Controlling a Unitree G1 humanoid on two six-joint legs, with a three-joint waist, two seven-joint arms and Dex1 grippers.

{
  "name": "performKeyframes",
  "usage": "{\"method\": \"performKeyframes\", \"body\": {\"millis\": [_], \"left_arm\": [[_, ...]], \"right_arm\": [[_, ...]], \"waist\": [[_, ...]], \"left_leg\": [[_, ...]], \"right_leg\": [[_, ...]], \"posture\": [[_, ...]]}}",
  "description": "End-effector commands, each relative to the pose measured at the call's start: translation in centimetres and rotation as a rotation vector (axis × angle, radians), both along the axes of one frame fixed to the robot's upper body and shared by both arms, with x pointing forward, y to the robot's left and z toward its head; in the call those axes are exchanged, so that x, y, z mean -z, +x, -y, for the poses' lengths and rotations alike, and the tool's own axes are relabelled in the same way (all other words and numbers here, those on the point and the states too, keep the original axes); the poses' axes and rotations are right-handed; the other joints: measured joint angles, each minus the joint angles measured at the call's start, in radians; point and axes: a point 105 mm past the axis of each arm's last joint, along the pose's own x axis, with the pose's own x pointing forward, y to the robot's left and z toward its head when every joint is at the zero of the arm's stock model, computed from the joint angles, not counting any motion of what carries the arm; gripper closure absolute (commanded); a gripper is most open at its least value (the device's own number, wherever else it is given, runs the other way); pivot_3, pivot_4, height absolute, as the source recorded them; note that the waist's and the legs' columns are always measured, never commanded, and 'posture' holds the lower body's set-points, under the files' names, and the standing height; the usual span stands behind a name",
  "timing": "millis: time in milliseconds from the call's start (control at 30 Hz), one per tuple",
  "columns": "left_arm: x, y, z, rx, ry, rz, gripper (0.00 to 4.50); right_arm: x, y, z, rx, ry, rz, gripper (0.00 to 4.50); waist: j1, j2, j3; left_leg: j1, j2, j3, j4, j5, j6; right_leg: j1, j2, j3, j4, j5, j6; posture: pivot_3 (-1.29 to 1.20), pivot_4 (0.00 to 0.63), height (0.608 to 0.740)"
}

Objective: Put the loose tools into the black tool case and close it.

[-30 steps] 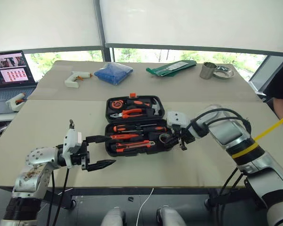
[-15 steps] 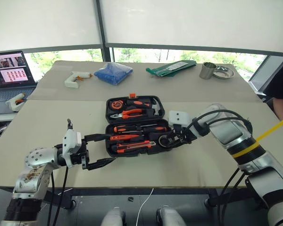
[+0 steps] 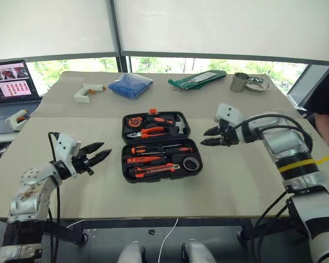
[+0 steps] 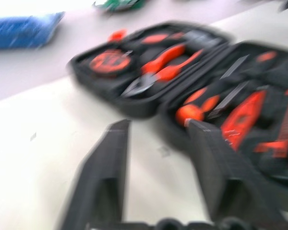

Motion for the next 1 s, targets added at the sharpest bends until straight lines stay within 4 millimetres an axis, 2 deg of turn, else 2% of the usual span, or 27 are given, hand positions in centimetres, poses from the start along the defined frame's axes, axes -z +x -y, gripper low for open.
{"method": "performKeyframes", "body": {"millis": [33, 67, 200, 300, 533, 633, 733, 900, 1000], "left_arm": [[0.0, 2.2, 0.1, -0.074, 0.047, -0.039, 4.19], [0.2, 2.7, 0.6, -0.075, 0.048, -0.05, 4.48], [1.5, 3.8, 2.6, -0.036, 0.043, -0.117, 4.48], [2.6, 4.0, 3.9, 0.009, 0.051, -0.155, 4.48], [2.5, 5.5, 6.4, 0.076, 0.0, -0.103, 4.48], [2.7, 5.2, 7.8, 0.16, 0.016, -0.093, 4.48], [3.0, 4.0, 8.4, 0.248, 0.032, -0.107, 4.48], [3.7, 1.4, 8.2, 0.341, 0.083, -0.135, 4.48], [3.9, 0.6, 8.0, 0.355, 0.093, -0.143, 4.48]], "right_arm": [[-0.3, 2.0, -0.4, 0.045, -0.018, 0.092, 4.1], [0.2, 2.4, -0.6, 0.054, -0.028, 0.089, 4.44], [1.8, 3.6, -1.6, 0.058, -0.049, 0.11, 4.44], [2.6, 3.7, -3.1, 0.013, -0.031, 0.1, 4.44], [3.1, 2.9, -6.1, -0.103, 0.033, 0.079, 4.44], [4.0, 1.3, -6.3, -0.206, 0.019, -0.005, 4.44], [4.6, -0.5, -5.8, -0.266, 0.021, -0.068, 4.44], [5.4, -3.5, -4.4, -0.26, 0.014, -0.122, 4.44], [5.5, -4.6, -3.9, -0.23, 0.015, -0.143, 4.44]], "waist": [[-0.001, 0.0, 0.0], [-0.001, 0.0, 0.0], [-0.002, 0.0, 0.0], [-0.006, 0.0, 0.0], [-0.009, 0.0, 0.0], [-0.002, 0.0, 0.0], [0.001, 0.0, 0.0], [0.002, 0.0, 0.0], [0.003, 0.0, 0.0]], "left_leg": [[0.0, 0.0, 0.0, 0.0, 0.0, 0.0], [-0.001, 0.0, 0.0, 0.0, 0.0, 0.0], [-0.001, -0.001, 0.0, 0.0, 0.0, 0.0], [-0.002, -0.001, 0.0, -0.001, 0.0, 0.0], [-0.002, -0.001, 0.0, -0.002, 0.0, -0.001], [-0.002, -0.001, 0.0, -0.002, 0.0, -0.001], [-0.004, -0.002, -0.001, -0.002, 0.0, -0.001], [-0.006, -0.001, -0.003, -0.001, -0.003, 0.001], [-0.007, -0.001, -0.004, -0.001, -0.004, 0.0]], "right_leg": [[-0.001, 0.0, 0.0, 0.0, 0.0, 0.0], [-0.001, 0.001, 0.0, 0.0, 0.0, 0.0], [-0.001, 0.0, 0.0, 0.0, 0.001, 0.0], [-0.001, -0.001, 0.0, -0.001, 0.001, 0.001], [-0.001, -0.001, 0.0, 0.0, 0.001, 0.0], [-0.001, -0.002, 0.0, 0.0, 0.001, 0.0], [-0.001, -0.002, -0.001, 0.0, 0.001, 0.001], [-0.001, -0.002, -0.002, 0.001, 0.001, 0.002], [-0.002, -0.002, -0.002, 0.0, 0.001, 0.003]], "posture": [[0.0, 0.15, 0.74], [0.0, 0.15, 0.74], [0.0, 0.15, 0.74], [0.0, 0.15, 0.74], [0.0, 0.15, 0.74], [0.0, 0.15, 0.74], [0.0, 0.15, 0.74], [0.0, 0.15, 0.74], [0.0, 0.15, 0.74]]}}
